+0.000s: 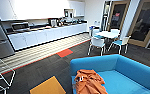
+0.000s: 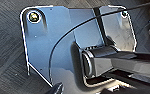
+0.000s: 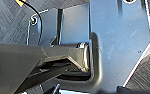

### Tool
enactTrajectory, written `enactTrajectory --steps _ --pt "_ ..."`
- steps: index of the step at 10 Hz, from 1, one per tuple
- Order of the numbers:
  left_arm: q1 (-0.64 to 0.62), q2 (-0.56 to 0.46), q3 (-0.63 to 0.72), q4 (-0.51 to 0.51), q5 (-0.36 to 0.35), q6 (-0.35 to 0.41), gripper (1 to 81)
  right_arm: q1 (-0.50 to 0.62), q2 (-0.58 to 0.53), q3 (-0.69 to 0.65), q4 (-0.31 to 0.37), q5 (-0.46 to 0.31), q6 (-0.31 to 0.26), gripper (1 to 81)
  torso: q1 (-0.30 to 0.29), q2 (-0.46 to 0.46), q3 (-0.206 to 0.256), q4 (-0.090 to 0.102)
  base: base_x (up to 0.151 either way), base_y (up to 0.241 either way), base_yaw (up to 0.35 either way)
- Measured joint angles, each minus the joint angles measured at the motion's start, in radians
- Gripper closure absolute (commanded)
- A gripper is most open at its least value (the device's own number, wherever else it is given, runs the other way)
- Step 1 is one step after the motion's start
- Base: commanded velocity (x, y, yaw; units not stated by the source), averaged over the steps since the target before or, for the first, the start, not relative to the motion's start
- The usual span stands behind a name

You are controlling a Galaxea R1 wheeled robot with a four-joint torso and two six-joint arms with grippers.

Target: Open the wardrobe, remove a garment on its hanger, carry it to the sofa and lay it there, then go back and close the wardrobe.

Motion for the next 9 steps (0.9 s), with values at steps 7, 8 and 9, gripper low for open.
enactTrajectory --steps 7,8,9 --pt "0.007 0.051 -0.073 -0.015 -0.006 0.000 1.0 0.011 0.034 -0.071 -0.005 -0.014 -0.001 1.0 0.000 0.000 0.000 0.000 0.000 0.000 0.197" --pt "0.007 0.057 -0.073 -0.015 -0.005 0.001 1.0 0.011 0.049 -0.086 -0.004 -0.014 0.000 1.0 0.000 0.000 0.000 0.000 0.000 0.000 0.197" --pt "0.007 0.060 -0.073 -0.015 -0.007 0.002 1.0 0.012 0.055 -0.090 -0.005 -0.014 0.001 1.0 0.000 0.000 0.000 0.000 0.000 0.000 0.197"
